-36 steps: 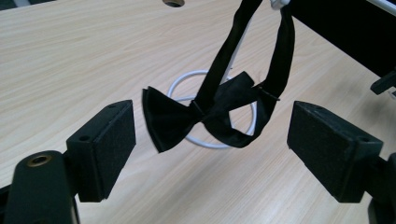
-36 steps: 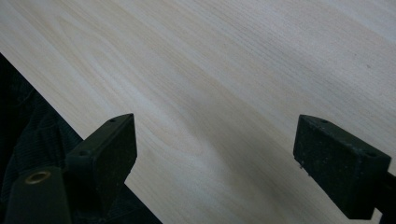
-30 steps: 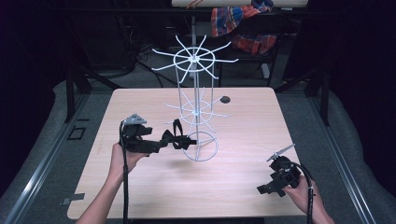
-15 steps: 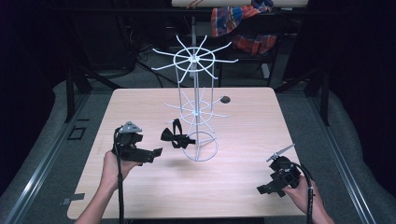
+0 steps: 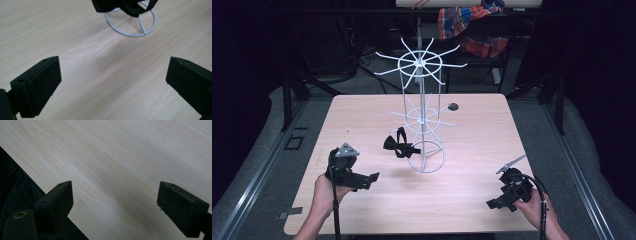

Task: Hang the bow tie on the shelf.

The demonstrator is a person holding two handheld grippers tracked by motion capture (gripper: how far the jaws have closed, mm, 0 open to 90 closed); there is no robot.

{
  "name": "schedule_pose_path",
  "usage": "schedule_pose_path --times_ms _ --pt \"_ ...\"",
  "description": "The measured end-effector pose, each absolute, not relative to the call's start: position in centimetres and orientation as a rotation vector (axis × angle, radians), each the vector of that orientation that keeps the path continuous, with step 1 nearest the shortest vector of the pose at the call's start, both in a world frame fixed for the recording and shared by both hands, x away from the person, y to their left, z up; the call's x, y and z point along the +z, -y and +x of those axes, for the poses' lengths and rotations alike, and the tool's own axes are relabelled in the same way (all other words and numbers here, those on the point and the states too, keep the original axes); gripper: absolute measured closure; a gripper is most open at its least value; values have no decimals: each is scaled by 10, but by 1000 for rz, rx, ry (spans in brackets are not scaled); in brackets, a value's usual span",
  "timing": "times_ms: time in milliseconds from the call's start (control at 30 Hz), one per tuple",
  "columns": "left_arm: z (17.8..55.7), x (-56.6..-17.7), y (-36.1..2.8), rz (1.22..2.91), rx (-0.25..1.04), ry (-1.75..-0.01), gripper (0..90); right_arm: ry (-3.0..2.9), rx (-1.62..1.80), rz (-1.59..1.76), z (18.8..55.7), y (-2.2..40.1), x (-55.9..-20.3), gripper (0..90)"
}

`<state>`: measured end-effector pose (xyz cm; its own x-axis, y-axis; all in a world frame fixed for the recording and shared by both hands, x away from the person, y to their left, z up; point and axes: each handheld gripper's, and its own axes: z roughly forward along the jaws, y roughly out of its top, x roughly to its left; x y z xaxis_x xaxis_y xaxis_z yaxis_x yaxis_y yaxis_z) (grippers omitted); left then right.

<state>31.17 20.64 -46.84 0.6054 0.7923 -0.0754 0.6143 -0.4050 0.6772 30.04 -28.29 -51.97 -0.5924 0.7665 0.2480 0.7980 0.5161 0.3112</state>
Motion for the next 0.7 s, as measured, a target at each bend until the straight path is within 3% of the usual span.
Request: schedule_pose_path --times_ms 433,700 --pt "280 -490 -209 2231 347 -1177 0 2668 -593 -1369 300 283 -520 132" --pt "287 -497 -211 2242 324 -1216 0 2675 -582 -1354 300 282 -521 132"
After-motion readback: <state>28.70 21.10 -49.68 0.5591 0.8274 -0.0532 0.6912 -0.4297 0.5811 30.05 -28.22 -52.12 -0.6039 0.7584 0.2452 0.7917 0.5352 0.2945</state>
